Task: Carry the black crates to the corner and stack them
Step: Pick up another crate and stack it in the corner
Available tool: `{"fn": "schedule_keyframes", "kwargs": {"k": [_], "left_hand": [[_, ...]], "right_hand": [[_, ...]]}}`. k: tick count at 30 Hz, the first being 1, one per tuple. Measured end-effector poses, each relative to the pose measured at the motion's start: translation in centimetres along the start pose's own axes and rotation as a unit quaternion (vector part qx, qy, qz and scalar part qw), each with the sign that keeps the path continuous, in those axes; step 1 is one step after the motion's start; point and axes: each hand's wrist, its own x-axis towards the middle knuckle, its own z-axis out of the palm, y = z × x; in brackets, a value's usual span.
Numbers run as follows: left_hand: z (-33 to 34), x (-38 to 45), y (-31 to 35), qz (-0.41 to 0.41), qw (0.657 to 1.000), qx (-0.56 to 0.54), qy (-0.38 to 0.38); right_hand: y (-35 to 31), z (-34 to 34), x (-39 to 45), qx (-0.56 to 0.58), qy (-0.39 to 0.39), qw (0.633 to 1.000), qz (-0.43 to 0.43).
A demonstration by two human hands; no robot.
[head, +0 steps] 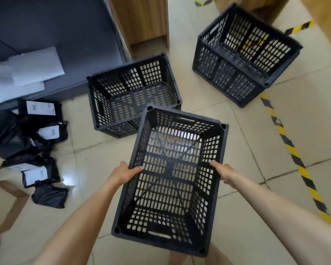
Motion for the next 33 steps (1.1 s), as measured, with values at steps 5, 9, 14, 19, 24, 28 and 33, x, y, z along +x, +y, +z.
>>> {"fn": "schedule_keyframes", "kwargs": {"k": [5, 9, 14, 19, 24, 28, 33], "left_hand": [[-4.2, -5.1, 1.2, 0.004, 0.999, 0.036, 0.022], [-7.3, -9.3, 2.9, 0.018, 0.998, 0.049, 0.041], [-11.1, -13.8, 3.7, 0.047, 0.998, 0.021, 0.038], [-16.2, -16.2, 2.9, 0.108, 0.991, -0.004, 0.078], [-22.2, -25.6, 6.2, 0.169, 0.964, 0.049, 0.199], [-26.4, -32.2, 8.6, 0.191, 0.937, 0.099, 0.276], [-29.5, -36.2, 10.1, 0.235, 0.910, 0.073, 0.335]], "right_hand": [[-3.5, -2.5, -1.8, -0.042, -0.014, 0.997, -0.056], [-8.6, -3.2, -11.7, -0.084, -0.011, 0.994, -0.075], [-11.5, -3.9, -20.8, -0.167, 0.017, 0.980, -0.108], [-13.8, -5.0, -28.8, -0.228, 0.074, 0.958, -0.159], [-17.0, -7.0, -37.3, -0.281, 0.140, 0.922, -0.228], [-18.1, -8.6, -43.6, -0.295, 0.190, 0.895, -0.277], [-18.4, -10.4, -48.0, -0.322, 0.267, 0.852, -0.315]]}}
